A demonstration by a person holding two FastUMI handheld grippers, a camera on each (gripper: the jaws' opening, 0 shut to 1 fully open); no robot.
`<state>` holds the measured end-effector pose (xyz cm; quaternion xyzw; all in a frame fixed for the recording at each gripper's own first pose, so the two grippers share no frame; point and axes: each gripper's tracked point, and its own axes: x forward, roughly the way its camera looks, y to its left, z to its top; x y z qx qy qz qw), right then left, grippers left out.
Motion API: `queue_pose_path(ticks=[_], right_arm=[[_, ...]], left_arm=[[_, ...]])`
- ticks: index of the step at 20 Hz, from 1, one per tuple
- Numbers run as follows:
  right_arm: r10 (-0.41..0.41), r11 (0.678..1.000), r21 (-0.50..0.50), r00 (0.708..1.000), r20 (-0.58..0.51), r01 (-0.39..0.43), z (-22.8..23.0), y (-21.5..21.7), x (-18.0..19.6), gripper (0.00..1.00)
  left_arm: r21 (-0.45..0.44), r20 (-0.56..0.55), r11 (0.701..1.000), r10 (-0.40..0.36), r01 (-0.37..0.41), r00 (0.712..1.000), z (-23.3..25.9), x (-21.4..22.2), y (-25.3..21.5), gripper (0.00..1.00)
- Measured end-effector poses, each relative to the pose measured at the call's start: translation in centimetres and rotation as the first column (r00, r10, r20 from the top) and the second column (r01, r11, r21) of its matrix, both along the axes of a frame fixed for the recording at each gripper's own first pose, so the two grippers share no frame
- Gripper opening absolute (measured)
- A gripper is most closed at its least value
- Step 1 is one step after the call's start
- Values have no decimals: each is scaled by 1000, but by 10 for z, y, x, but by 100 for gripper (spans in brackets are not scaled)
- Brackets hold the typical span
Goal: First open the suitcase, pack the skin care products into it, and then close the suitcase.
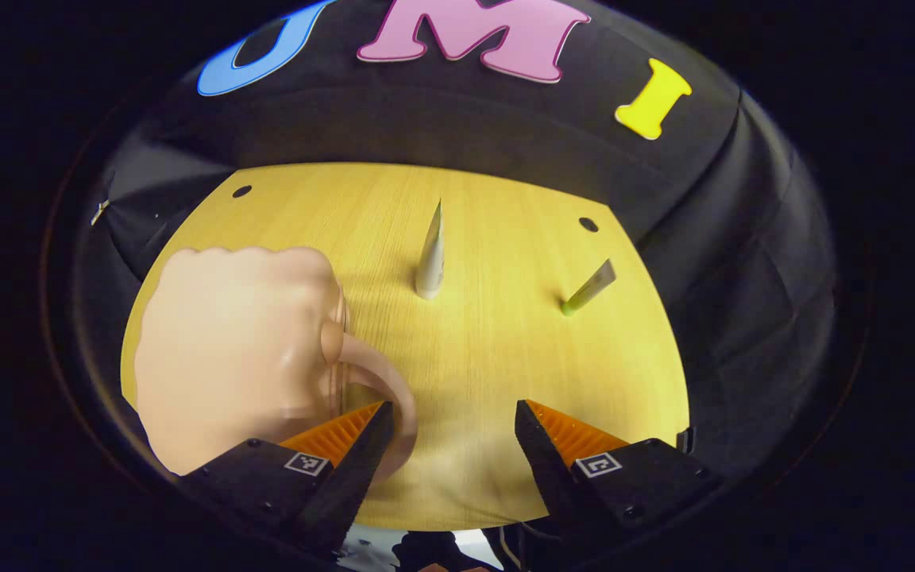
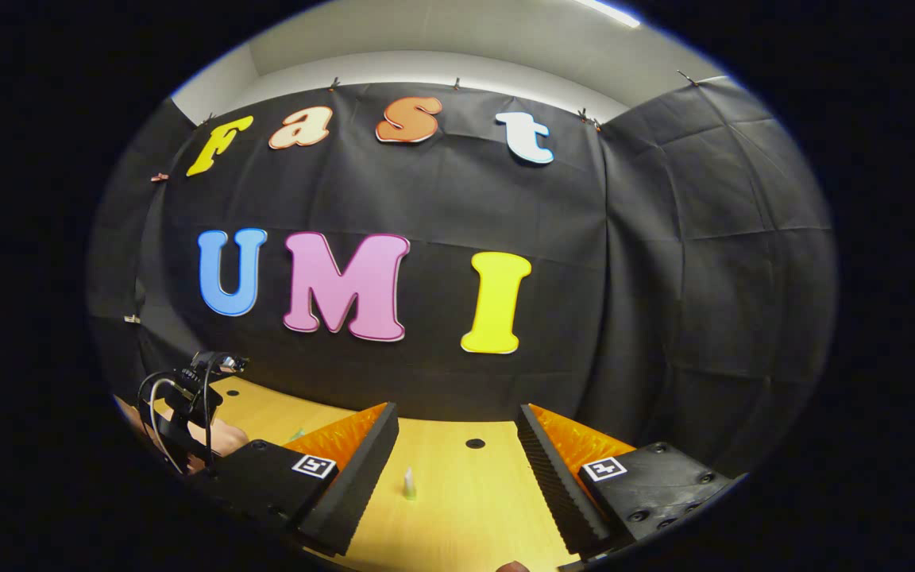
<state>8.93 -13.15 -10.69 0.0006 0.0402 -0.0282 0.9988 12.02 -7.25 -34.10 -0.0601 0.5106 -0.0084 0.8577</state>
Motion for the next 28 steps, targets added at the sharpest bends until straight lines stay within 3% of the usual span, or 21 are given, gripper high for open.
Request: queue_pose_path(ticks=[3, 6, 9, 15, 17, 19, 20, 21, 24, 28], right_arm=[[-18, 1000, 15, 999, -48, 19, -23, -33, 21, 96], [-15, 1000, 13, 998, -54, 16, -30, -54, 38, 96], [9, 1000, 26, 997, -75, -7, -43, -60, 50, 96], [52, 997, 55, 993, -111, -46, -62, -64, 57, 96], [48, 997, 69, 992, -118, -40, -66, -70, 58, 96], [43, 996, 86, 991, -129, -32, -71, -76, 60, 96], [41, 995, 96, 990, -133, -28, -73, -78, 61, 96], [39, 994, 106, 990, -139, -24, -75, -80, 61, 96], [25, 993, 116, 990, -138, -9, -77, -82, 63, 96], [21, 992, 129, 990, -142, -2, -79, -74, 60, 98]], left_arm=[[70, -131, 997, 51, -42, 990, -34, 7, 15, 97], [59, -207, 990, 138, -128, 969, -56, 8, 21, 97], [131, -200, 986, 127, -102, 972, -64, 19, 27, 89], [140, -270, 981, 167, -133, 948, -83, 17, 26, 90], [123, -298, 988, 131, -98, 945, -86, 16, 23, 86], [189, -317, 978, 143, -85, 938, -84, 13, 37, 55], [180, -332, 980, 137, -79, 933, -86, 12, 37, 29], [162, -340, 983, 135, -84, 931, -86, 12, 35, 22], [143, -356, 985, 138, -93, 924, -78, 10, 33, 19], [98, -324, 993, 91, -62, 942, -23, 15, 25, 18]])
